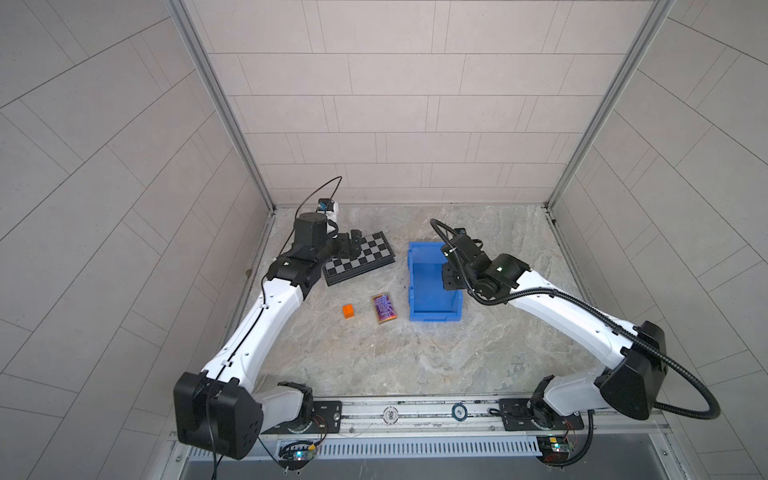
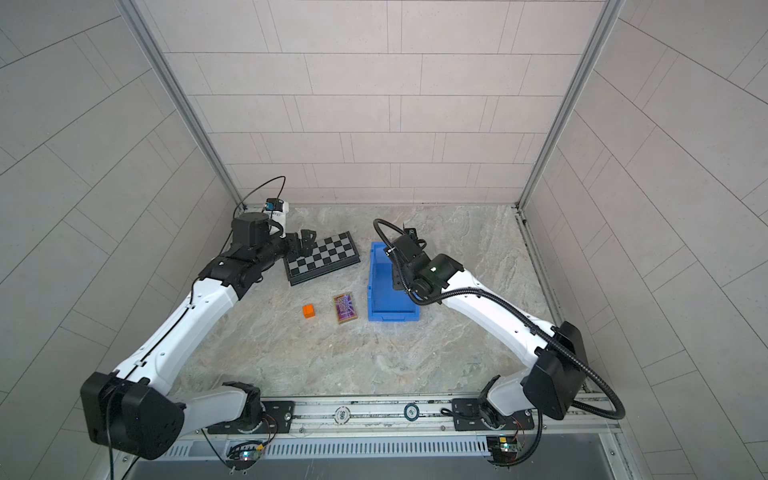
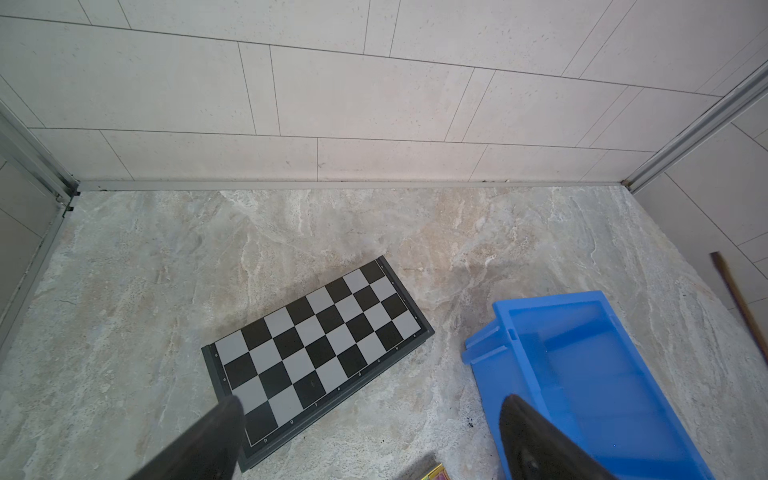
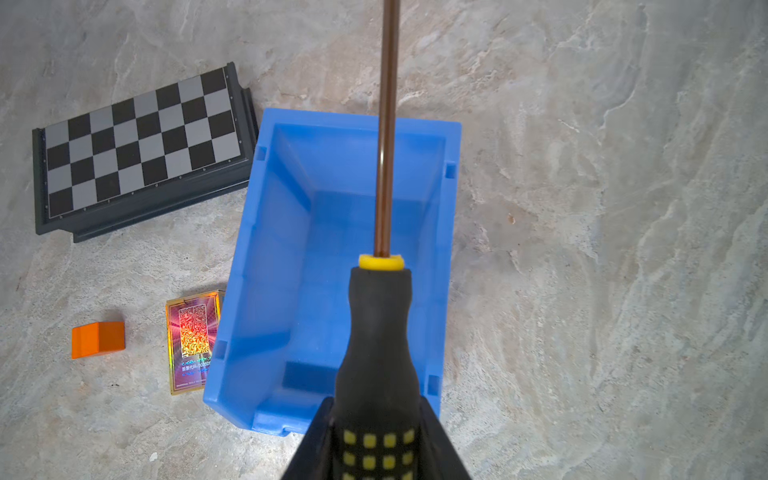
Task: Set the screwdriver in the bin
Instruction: 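Lift the screwdriver with the right gripper and carry it over the blue bin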
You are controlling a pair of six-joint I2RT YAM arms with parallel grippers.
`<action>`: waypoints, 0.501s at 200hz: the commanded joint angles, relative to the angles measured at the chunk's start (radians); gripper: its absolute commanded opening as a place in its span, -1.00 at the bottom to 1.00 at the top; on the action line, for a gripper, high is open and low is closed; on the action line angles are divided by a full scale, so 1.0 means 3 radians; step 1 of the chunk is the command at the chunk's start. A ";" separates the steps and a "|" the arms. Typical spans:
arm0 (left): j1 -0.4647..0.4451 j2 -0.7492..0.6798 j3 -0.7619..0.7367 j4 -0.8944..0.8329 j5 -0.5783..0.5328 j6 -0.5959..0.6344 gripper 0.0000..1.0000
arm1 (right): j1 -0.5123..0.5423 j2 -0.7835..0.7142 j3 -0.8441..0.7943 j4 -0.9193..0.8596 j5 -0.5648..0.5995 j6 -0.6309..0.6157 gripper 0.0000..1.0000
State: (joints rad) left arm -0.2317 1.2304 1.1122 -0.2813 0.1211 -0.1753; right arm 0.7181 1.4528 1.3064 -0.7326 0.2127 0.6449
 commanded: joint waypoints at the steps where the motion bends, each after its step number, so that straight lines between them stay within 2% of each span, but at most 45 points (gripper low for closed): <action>1: 0.0000 -0.0091 0.0025 0.0058 -0.0065 0.0037 0.99 | 0.0040 0.0146 0.0108 0.0093 -0.0034 -0.0059 -0.67; 100: 0.0000 -0.0123 0.0034 0.0048 -0.0061 0.0053 0.99 | 0.0050 0.0716 0.0201 0.0200 -0.0161 -0.0099 -0.66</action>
State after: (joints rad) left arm -0.2317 1.2171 1.1122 -0.2787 0.1070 -0.1745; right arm 0.7284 1.6451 1.3434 -0.6777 0.1600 0.6182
